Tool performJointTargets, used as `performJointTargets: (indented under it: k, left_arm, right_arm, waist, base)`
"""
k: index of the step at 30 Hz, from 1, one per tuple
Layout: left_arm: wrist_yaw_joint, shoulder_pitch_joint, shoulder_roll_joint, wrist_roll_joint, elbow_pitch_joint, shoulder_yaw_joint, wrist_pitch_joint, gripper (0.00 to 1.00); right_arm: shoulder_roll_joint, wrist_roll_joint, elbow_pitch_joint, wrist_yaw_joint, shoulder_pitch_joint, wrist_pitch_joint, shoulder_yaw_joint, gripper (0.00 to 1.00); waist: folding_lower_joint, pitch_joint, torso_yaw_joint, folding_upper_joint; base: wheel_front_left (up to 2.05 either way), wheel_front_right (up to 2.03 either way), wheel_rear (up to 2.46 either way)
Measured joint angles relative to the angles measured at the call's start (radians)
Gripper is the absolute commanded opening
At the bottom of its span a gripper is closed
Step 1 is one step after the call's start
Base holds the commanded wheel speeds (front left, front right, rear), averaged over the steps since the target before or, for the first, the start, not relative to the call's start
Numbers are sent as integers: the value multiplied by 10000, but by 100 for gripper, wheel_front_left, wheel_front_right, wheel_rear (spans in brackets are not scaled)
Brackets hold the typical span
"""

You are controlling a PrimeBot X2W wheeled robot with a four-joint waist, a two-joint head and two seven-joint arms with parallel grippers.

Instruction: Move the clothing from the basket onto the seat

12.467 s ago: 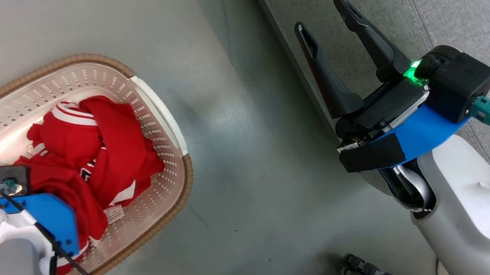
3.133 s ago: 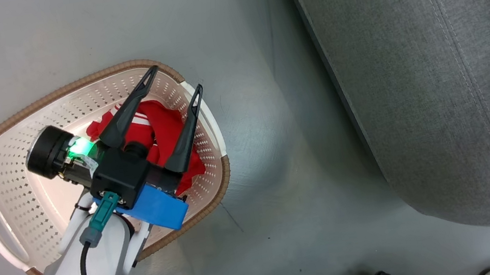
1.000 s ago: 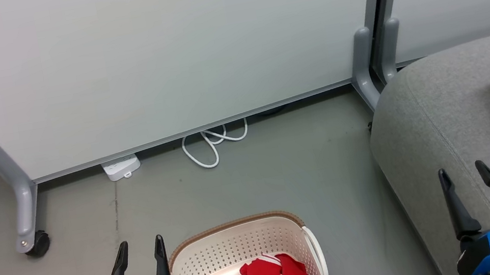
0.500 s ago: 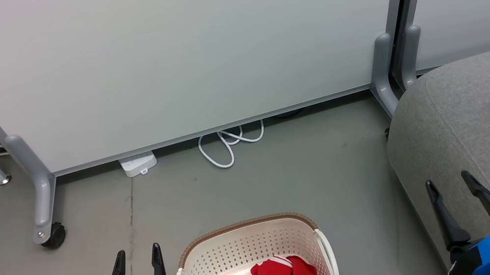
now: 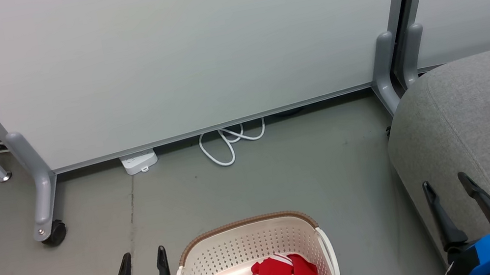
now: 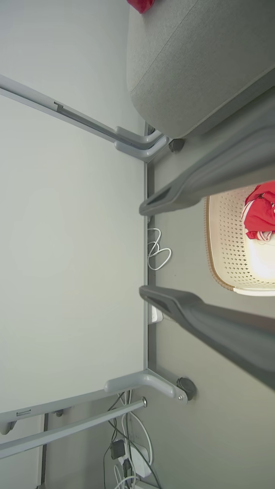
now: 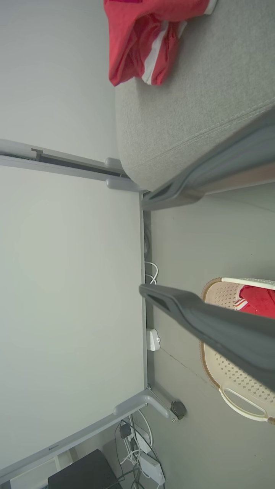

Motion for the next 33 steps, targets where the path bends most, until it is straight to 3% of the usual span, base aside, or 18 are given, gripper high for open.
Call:
performJointTargets:
  k: [11, 24, 33]
  left_arm:
    - [0, -927, 92, -8, 393, -548, 0, 100]
    - [0, -3663, 694, -82, 2163, -1916, 0, 100]
    - [0, -5669, 1005, -510, 4297, -3565, 67, 100]
  right_arm:
    - [4, -188, -708, 0, -997, 230, 376, 100]
    - [6, 4, -1149, 0, -3721, -123, 897, 100]
    - [0, 313, -905, 0, -5117, -598, 1237, 100]
  waist:
    - [1, 1135, -246, -1]
    - [4, 4346, -876, -1]
    - [3, 6470, -1589, -1]
  base:
    - [0, 0, 0]
    - [0, 0, 0]
    - [0, 0, 0]
